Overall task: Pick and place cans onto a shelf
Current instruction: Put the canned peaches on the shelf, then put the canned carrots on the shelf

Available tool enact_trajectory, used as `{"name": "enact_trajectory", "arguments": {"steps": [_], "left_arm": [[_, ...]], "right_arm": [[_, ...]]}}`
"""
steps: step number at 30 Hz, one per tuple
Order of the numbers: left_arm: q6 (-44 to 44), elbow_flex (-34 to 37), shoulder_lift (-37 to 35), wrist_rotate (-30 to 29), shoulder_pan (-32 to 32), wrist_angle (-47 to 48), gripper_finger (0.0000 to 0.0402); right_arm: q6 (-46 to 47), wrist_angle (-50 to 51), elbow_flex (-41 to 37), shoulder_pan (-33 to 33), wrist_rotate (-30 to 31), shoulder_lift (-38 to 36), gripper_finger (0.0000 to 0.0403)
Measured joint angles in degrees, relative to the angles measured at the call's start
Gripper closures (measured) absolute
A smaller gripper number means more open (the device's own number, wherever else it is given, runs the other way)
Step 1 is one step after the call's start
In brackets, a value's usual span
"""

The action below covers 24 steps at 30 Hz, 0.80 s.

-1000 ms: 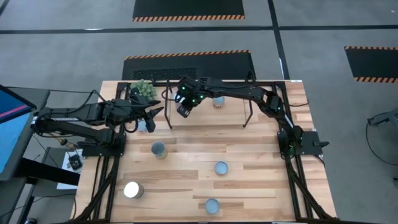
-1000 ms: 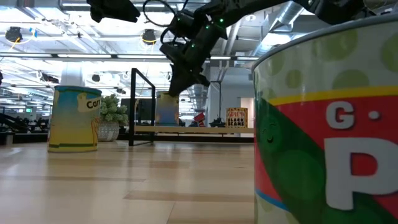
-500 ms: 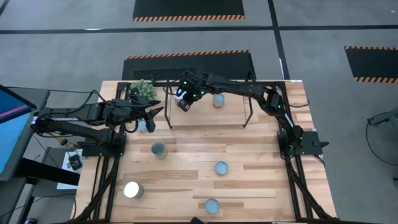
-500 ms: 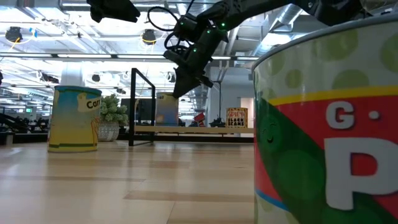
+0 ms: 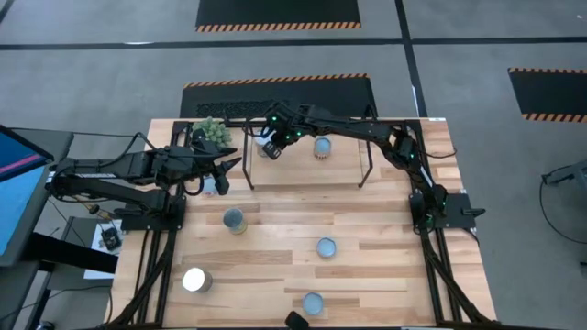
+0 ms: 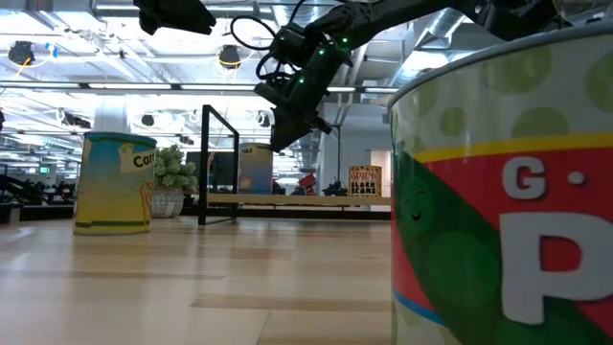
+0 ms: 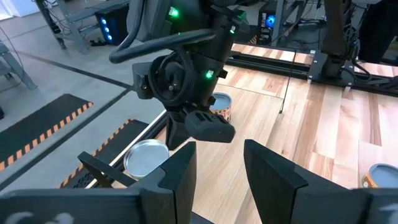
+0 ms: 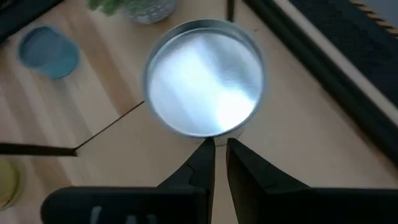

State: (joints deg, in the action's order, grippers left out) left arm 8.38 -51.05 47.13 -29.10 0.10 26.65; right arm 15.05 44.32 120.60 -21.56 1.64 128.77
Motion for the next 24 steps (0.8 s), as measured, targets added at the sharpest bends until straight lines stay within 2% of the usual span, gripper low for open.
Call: {"name": "enact_trajectory", "arguments": {"steps": [5, 9, 12, 19, 22, 24], "left_arm": [[0.2, 0.0, 0.0, 0.7, 0.0, 0.0, 0.0276], [1.9, 0.0, 0.0, 2.4, 0.0, 0.0, 0.0276], [3.9, 0.0, 0.0, 5.8, 0.0, 1.3, 0.0276], [14.4, 0.0, 2.3, 13.3, -0.1, 18.0, 0.0276], [21.0, 0.0, 4.1, 14.9, -0.3, 22.1, 0.0276], [23.0, 0.0, 5.4, 16.8, -0.8, 24.5, 0.0276]], "right_arm": [[0.4, 2.8, 2.3, -1.2, 2.0, -0.1, 0.0338], [0.6, 11.9, 7.5, -1.5, 1.6, -0.1, 0.0338], [0.0, 21.1, 13.3, -1.1, 1.2, -0.1, 0.0338], [-6.0, 38.4, 12.6, 0.7, 0.6, -8.6, 0.0338], [-5.2, 45.1, 12.6, 2.0, 4.1, -11.5, 0.0338], [-3.9, 45.5, 12.2, 3.0, 6.5, -13.9, 0.0338]]}}
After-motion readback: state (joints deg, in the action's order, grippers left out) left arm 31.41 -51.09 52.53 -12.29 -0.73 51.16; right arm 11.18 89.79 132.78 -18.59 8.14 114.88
